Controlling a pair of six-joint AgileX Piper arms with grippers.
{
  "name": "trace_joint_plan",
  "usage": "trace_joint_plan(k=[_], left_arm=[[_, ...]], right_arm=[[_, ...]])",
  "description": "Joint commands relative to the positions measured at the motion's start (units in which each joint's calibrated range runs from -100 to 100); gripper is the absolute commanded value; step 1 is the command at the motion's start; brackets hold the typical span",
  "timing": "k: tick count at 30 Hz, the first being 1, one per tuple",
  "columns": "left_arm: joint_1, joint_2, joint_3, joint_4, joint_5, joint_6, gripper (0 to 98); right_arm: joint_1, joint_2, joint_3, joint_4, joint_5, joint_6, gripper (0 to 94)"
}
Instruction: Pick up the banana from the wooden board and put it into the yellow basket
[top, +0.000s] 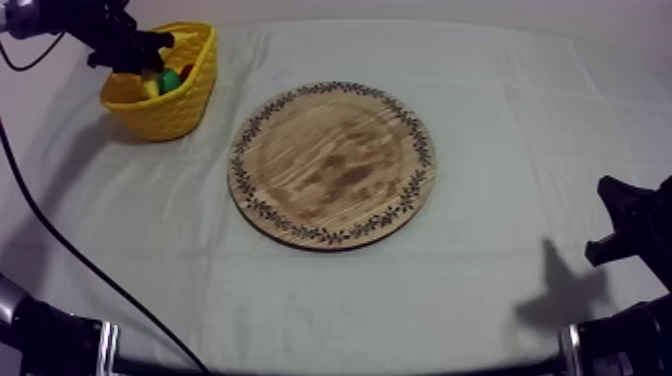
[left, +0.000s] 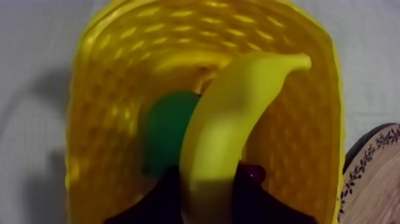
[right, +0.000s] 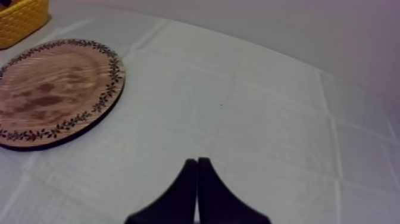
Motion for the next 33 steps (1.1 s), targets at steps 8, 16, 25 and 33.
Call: trace_joint_plan(k=[8,16,25,33], left_arm=[[-0.2,-2.0,1.7,0.25,-3.2,-0.3,78.4],[-0.3,-5.9,3.7,0.63,-4.1,-1.0,68.4],[0.4,-18.1,13.0,1.21,-5.8,-1.9,34.5],[1.9,-30.2,26.8,1.23,-9.2,-1.7,13.9]], right_arm=[[0.0,0.0,0.0,0.0,0.0,0.0,0.3],[0.0,0.0,0.0,0.0,0.0,0.0,0.3],[0.0,0.0,0.0,0.0,0.0,0.0,0.3],[0.0,0.0,0.0,0.0,0.0,0.0,0.3]])
